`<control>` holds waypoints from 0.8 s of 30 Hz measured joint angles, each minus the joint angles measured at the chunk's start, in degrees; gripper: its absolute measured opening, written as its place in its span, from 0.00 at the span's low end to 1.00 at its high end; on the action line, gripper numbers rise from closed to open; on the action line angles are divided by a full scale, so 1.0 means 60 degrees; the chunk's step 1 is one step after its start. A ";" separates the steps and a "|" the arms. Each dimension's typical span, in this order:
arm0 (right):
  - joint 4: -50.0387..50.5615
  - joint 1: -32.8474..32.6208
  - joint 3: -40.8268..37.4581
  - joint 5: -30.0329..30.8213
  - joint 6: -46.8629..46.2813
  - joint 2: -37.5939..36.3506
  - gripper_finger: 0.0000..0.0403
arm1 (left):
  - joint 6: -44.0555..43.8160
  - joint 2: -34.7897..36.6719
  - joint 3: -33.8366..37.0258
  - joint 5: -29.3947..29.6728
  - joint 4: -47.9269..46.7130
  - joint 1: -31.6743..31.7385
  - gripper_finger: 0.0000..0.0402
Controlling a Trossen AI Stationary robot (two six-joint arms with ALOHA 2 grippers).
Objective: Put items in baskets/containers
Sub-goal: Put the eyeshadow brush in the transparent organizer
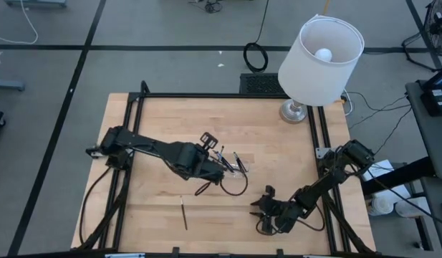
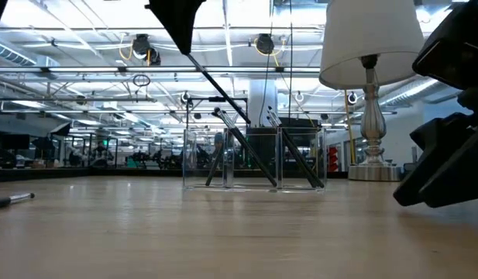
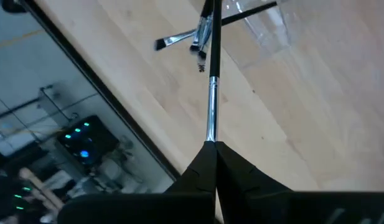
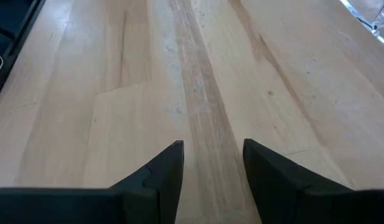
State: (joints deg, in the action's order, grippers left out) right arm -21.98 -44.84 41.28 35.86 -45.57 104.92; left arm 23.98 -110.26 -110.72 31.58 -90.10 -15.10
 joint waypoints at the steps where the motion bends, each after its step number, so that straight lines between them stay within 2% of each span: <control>1: -0.0021 0.0000 0.0002 -0.0005 0.0003 0.0000 0.39 | 0.0157 -0.0078 0.0000 0.0052 0.0002 -0.0002 0.00; 11: -0.0012 0.0000 0.0004 -0.0004 0.0111 0.0000 0.39 | 0.1024 -0.0250 -0.0004 0.0793 0.0010 0.0000 0.00; 24: -0.0007 0.0007 0.0004 0.0015 0.0208 0.0000 0.39 | 0.1161 -0.1828 -0.0004 0.1220 0.0134 0.0200 0.00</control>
State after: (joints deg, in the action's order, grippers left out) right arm -22.02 -44.80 41.30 35.94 -44.31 104.92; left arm 30.94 -121.23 -110.74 38.90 -89.30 -13.90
